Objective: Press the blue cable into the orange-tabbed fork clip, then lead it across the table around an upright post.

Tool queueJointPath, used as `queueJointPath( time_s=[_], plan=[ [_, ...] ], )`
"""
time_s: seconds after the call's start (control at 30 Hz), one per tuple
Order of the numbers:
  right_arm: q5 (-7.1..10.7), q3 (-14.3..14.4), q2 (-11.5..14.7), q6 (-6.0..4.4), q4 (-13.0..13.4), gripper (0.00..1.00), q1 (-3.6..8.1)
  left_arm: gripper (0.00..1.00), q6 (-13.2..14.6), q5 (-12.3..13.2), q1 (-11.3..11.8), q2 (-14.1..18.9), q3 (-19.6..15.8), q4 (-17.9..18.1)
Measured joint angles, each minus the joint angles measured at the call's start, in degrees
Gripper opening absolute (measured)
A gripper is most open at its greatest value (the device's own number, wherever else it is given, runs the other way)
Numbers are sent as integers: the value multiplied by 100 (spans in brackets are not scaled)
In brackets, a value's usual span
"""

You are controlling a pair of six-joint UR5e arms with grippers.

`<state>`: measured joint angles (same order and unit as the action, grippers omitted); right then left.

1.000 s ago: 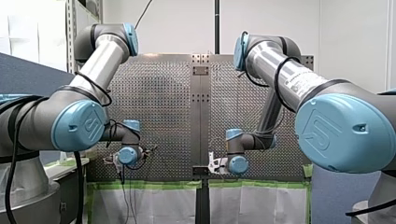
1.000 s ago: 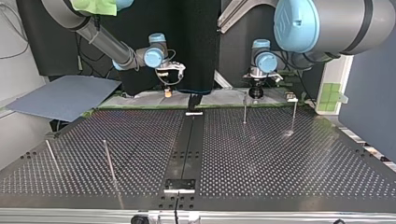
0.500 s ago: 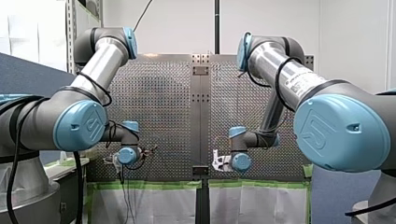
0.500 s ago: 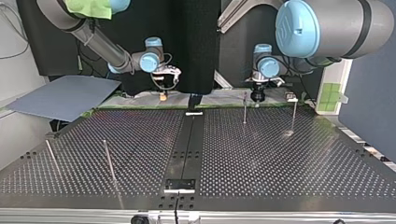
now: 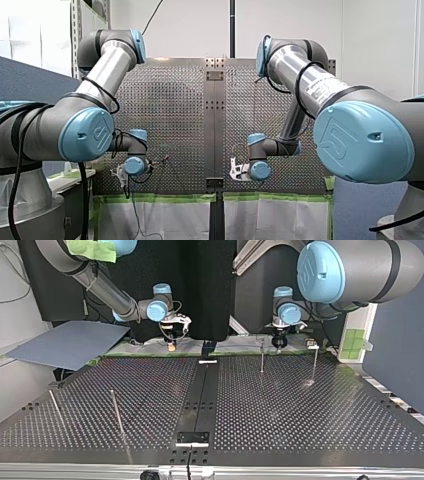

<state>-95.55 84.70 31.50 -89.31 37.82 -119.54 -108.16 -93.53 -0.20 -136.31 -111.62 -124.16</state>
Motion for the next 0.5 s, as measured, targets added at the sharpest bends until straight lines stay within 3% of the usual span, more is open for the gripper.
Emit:
queueJointPath(
  time_s=[0.13, 0.17, 0.2, 0.23, 0.4, 0.43, 0.5],
  plan=[
    [0, 0, -3, 6, -28, 0, 0, 28, 190, -140, -10, 2, 1, -194],
    [1, 1, -3, 6, -31, 0, -1, 40, 256, -170, -7, 2, 1, -257],
    [1, 2, -4, 7, -33, 0, -3, 40, 306, -172, -2, 2, 1, -308],
    [1, 2, -4, 7, -35, 0, -5, 53, 356, -160, 2, 3, 1, -361],
    [1, 3, -6, 8, -51, 0, -14, 53, 634, 42, 30, 5, 2, -635],
    [0, 4, -6, 8, -52, 0, -16, 100, 680, 85, 32, 5, 2, -682],
    [0, 4, -6, 8, -54, 0, -18, 100, 782, 183, 40, 5, 0, -784]
  ],
)
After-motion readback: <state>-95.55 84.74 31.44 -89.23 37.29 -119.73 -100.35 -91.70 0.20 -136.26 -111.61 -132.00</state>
